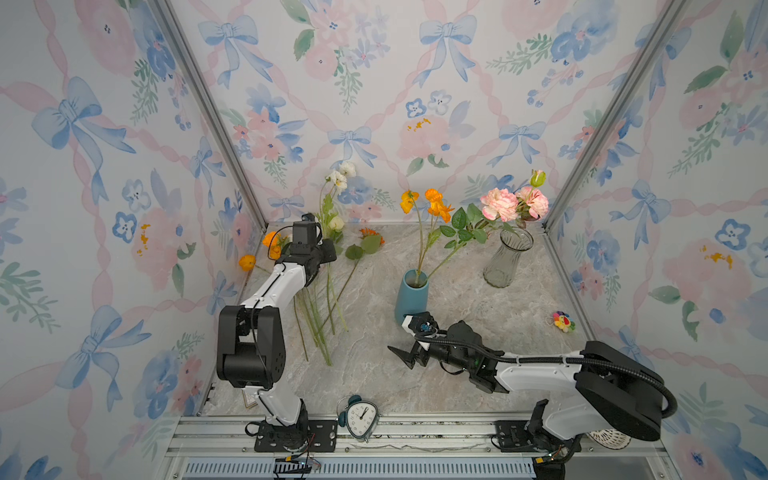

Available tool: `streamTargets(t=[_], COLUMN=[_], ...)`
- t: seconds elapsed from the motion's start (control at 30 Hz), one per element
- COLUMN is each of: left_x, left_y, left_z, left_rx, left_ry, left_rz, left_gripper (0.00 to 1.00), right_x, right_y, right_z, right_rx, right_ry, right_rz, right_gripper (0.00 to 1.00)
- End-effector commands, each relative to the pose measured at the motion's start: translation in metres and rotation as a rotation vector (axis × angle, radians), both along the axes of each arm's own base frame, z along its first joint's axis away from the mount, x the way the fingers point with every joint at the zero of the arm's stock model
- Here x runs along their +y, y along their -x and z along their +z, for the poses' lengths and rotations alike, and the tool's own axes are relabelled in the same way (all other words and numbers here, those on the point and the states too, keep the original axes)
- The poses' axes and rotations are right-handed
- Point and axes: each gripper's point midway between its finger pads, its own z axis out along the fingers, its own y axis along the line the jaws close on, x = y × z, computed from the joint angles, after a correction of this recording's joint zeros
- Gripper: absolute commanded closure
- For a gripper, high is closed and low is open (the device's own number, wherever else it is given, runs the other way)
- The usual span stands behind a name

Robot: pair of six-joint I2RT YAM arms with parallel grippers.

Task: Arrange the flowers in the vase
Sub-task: 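Close the left gripper on the white flower stem in the pile, then lift the white flowers with the left gripper and carry them over the teal vase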

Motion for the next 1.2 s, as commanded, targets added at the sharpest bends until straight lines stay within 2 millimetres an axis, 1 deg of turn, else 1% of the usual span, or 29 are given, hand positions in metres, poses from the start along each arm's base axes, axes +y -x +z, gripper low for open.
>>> streamTargets(t=[0.0,0.07,0.13,0.27,0.37,0.47,0.53,0.63,0.7,0.87,0.93,1.0,1.07,1.17], left_x=[-0.005,-0.01,-0.021,-0.064,-0.076,-0.083,-0.087,-0.094,-0.102,-0.131,-0.141,-0.149,-0.159,-0.168], left_y=[0.012,0.034,0.061,0.113,0.135,0.152,0.161,0.17,0.168,0.161,0.158,0.155,0.151,0.15], left_z=[0.055,0.097,0.134,0.207,0.248,0.279,0.294,0.31,0.316,0.319,0.32,0.318,0.311,0.301], left_rx=[-0.227,-0.42,-0.575,-0.799,-0.885,-0.973,-1.026,-1.088,-1.101,-1.14,-1.144,-1.138,-1.127,-1.133], left_ry=[0.069,0.094,0.082,0.045,0.115,0.24,0.313,0.407,0.427,0.42,0.388,0.361,0.325,0.282], left_rz=[-0.017,-0.027,-0.036,-0.085,-0.074,-0.074,-0.071,-0.066,-0.068,-0.09,-0.092,-0.098,-0.111,-0.12], left_gripper=[1.0,1.0,1.0,1.0,1.0,1.0,1.0,1.0,1.0,1.0,1.0,1.0,1.0,1.0], right_x=[-0.018,-0.029,-0.041,-0.061,-0.075,-0.087,-0.092,-0.098,-0.098,-0.096,-0.096,-0.096,-0.096,-0.096], right_y=[-0.004,-0.008,-0.016,-0.028,-0.035,-0.039,-0.041,-0.043,-0.043,-0.042,-0.041,-0.042,-0.042,-0.042], right_z=[0.027,0.034,0.035,0.038,0.042,0.045,0.047,0.049,0.049,0.05,0.05,0.05,0.05,0.05], right_rx=[-0.066,-0.073,-0.072,-0.079,-0.07,-0.067,-0.06,-0.049,-0.039,-0.046,-0.047,-0.046,-0.045,-0.045], right_ry=[-0.047,-0.062,-0.067,-0.118,-0.147,-0.169,-0.18,-0.207,-0.212,-0.214,-0.21,-0.211,-0.211,-0.21], right_rz=[-0.078,-0.129,-0.201,-0.306,-0.372,-0.406,-0.415,-0.412,-0.402,-0.377,-0.376,-0.379,-0.376,-0.375], right_gripper=[0.03,0.03,0.03,0.03,0.03,0.03,0.03,0.03,0.03,0.03,0.03,0.03,0.03,0.03])
